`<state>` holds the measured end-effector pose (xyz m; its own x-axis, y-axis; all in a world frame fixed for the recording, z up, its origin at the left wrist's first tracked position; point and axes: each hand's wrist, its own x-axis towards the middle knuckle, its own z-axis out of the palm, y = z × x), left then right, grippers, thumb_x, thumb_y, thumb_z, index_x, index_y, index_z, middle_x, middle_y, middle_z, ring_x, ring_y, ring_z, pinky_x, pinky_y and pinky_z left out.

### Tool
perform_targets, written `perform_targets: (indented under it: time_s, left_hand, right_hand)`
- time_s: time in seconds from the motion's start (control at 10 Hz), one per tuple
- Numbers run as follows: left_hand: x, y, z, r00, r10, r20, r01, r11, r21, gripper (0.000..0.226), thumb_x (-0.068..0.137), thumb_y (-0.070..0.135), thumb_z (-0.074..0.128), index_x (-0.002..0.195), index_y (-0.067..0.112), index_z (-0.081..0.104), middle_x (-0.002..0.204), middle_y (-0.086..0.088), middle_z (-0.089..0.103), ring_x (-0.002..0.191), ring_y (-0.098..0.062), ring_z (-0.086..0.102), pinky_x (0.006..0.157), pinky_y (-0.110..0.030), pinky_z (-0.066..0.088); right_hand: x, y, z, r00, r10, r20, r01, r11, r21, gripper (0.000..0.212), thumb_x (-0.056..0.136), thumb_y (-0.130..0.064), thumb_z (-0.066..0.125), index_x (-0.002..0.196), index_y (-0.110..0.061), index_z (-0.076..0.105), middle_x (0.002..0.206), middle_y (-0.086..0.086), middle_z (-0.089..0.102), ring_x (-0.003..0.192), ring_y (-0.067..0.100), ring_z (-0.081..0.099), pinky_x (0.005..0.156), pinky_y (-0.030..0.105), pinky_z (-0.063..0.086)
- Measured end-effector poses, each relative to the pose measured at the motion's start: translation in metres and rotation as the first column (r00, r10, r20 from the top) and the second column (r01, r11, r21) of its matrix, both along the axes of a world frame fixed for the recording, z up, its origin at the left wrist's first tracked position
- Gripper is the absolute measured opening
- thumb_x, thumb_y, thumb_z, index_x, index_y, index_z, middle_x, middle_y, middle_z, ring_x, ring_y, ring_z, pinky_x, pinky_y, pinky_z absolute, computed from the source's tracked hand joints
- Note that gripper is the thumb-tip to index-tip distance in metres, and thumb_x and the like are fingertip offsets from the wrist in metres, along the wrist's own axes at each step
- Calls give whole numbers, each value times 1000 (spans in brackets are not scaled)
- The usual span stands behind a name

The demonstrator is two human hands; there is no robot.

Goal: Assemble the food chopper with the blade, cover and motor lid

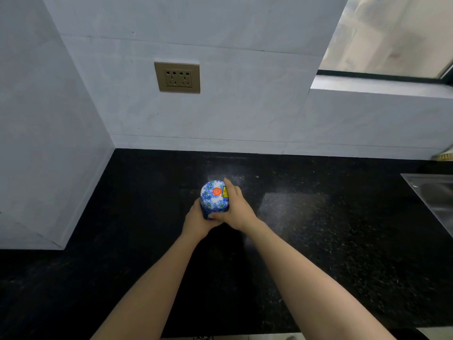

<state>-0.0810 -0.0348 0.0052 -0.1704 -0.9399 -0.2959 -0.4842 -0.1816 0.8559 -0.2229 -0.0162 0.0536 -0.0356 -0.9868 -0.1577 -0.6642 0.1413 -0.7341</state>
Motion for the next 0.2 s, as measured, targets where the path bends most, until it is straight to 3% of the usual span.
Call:
perform_targets:
  time_s: [0.1,0.2]
  left_hand:
    - [8,-2,9,994,-100,34,99,994,46,97,68,25,88,147,17,32,141,-5,52,124,-22,53,91,-28,41]
    - [26,-17,19,974,-226,29,221,967,125,102,70,22,87,151,14,25,148,-5,46,130,-17,45,103,-27,37]
  right_hand:
    - [-2,6,12,992,21,122,-29,998,61,119,65,-28,85,150,-35,1,149,8,24,132,25,40,102,33,39]
    - [-16,11,26,975,26,221,-49,994,101,127,64,-25,87,149,-37,-7,155,8,9,142,25,22,109,33,25]
